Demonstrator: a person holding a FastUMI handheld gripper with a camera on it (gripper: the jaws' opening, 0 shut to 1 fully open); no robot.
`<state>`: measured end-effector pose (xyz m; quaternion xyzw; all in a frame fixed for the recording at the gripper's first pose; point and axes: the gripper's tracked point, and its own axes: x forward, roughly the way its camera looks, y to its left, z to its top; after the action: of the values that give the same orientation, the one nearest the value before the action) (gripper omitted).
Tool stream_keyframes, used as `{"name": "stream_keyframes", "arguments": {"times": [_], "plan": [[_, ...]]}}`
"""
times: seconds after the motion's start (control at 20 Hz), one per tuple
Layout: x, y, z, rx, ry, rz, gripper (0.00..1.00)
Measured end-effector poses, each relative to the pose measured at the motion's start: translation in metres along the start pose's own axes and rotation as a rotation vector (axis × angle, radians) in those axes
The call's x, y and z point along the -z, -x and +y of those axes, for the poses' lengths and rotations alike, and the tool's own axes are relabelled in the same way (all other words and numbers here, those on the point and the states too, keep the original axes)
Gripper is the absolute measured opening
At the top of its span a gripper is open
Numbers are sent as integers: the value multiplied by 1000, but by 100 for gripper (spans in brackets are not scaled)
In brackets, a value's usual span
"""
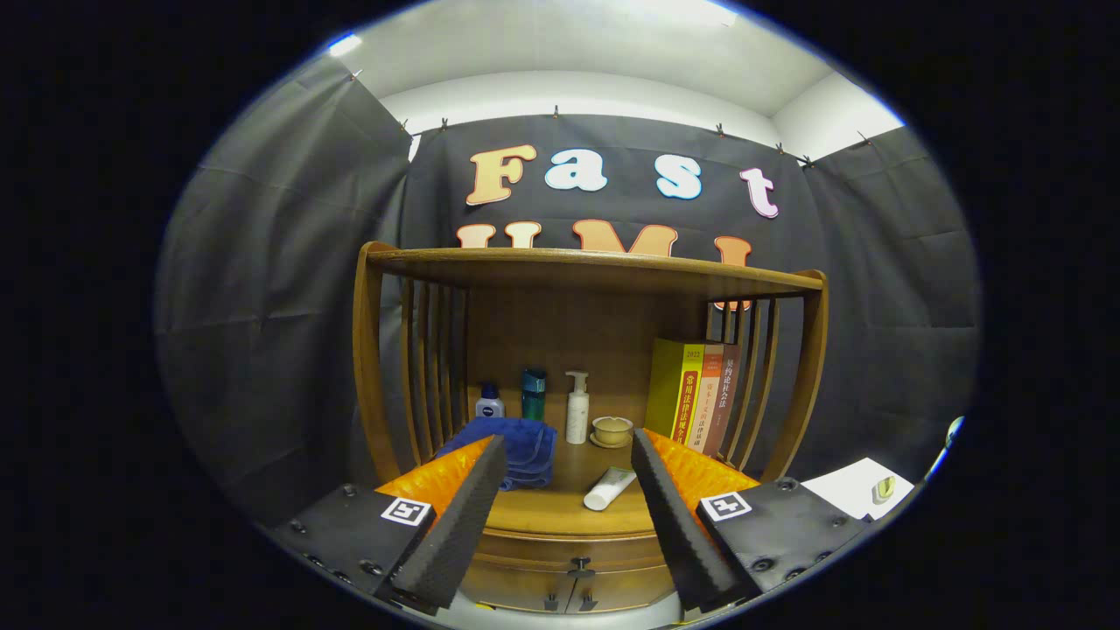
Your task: Pull open the drawer, take out the items inside it, and place them on the countertop above the cabinet.
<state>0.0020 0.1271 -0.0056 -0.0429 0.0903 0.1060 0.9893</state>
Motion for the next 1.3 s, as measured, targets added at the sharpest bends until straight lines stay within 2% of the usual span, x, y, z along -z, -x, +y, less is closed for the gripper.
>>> {"name": "stream_keyframes", "arguments": {"times": [1.3], "plan": [[15,-7,1,-5,-20,19,97]]}}
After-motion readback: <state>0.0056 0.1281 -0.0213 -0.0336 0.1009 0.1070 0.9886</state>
